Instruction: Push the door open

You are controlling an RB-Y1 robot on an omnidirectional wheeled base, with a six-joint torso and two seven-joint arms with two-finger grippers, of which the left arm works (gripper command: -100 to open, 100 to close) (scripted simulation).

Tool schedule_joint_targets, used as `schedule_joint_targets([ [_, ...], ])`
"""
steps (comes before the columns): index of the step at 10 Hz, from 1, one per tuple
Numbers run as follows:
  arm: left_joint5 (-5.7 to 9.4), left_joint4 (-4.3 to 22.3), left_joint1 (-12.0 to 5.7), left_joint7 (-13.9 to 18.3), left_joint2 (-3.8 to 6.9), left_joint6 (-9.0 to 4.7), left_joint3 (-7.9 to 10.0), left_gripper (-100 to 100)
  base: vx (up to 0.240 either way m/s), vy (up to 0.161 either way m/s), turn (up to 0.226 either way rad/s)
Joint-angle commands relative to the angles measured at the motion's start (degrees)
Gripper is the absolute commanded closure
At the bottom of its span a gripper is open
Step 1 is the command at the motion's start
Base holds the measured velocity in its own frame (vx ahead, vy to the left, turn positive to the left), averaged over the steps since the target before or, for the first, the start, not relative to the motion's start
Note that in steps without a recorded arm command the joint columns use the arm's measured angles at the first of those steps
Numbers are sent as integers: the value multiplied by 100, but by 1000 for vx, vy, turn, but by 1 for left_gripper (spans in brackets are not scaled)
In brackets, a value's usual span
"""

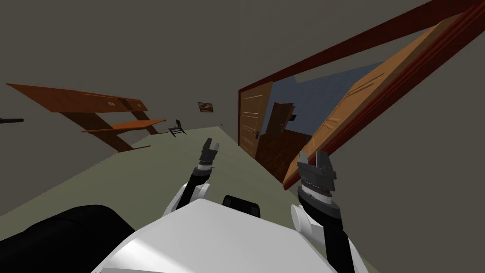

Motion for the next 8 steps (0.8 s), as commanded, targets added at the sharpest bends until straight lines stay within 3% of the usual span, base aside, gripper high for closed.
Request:
schedule_joint_targets([
  [1,-3,173,-109,27,45,3,-27,-100,46,-98,-2],
  [8,-21,1098,-693,170,212,22,-174,-100,129,36,-33],
])
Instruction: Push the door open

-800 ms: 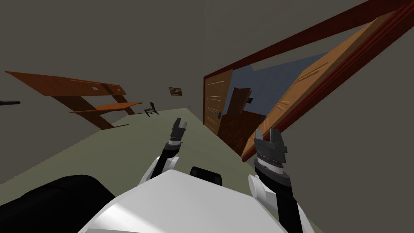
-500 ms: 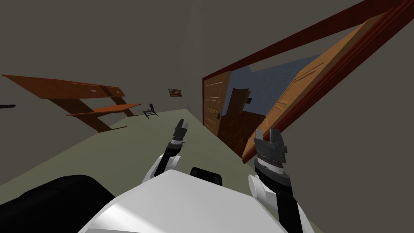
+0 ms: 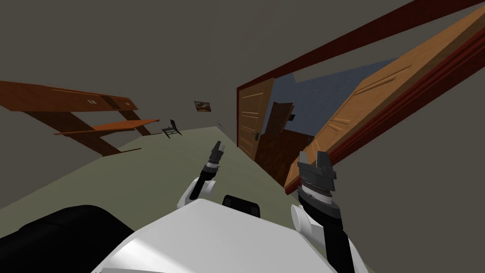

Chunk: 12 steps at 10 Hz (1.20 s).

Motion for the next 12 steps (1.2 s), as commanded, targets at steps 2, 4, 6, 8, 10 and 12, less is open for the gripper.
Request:
schedule_joint_targets([
  [2,8,303,-164,59,50,-31,-24,-100,88,0,-19],
  [4,2,611,-359,107,88,-25,-73,-100,91,1,-28],
  [6,-5,959,-578,161,120,-18,-128,-100,145,32,-35],
  [8,-9,1191,-725,197,142,-13,-165,-100,129,27,-30],
  [10,-14,1443,-884,236,158,-8,-205,-100,102,14,-29],
  [12,-19,1700,-1045,276,172,-3,-245,-100,89,28,-28],
])
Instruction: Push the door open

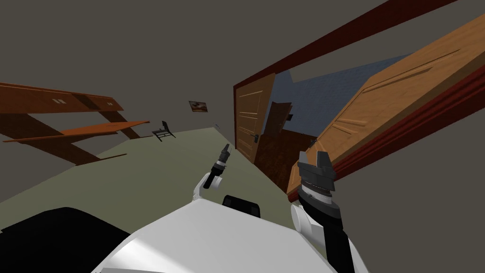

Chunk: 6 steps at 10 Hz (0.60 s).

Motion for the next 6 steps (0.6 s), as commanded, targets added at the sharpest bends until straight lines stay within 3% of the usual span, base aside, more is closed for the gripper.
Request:
schedule_joint_targets([
  [1,-7,205,-115,33,9,-2,-40,-100,91,21,-29],
  [6,-19,876,-539,138,30,12,-146,-100,96,19,-28],
])
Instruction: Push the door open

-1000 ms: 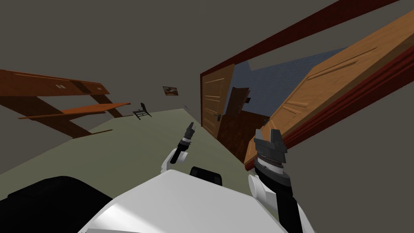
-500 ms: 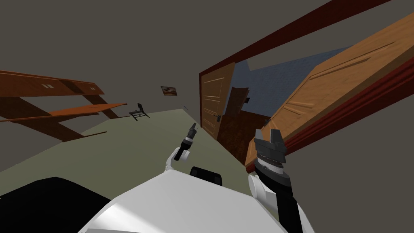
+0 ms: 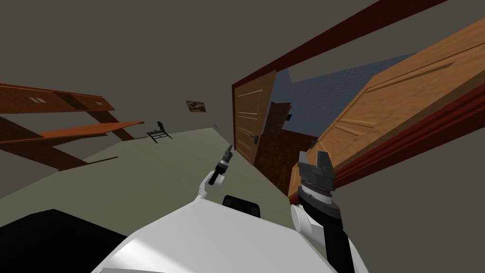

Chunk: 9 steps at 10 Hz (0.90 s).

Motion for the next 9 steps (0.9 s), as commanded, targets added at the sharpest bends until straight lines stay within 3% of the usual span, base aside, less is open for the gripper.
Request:
schedule_joint_targets([
  [1,-14,196,-121,25,-11,17,-52,-100,109,34,-26],
  [9,-35,1315,-826,199,-21,39,-229,-100,96,22,-30],
])
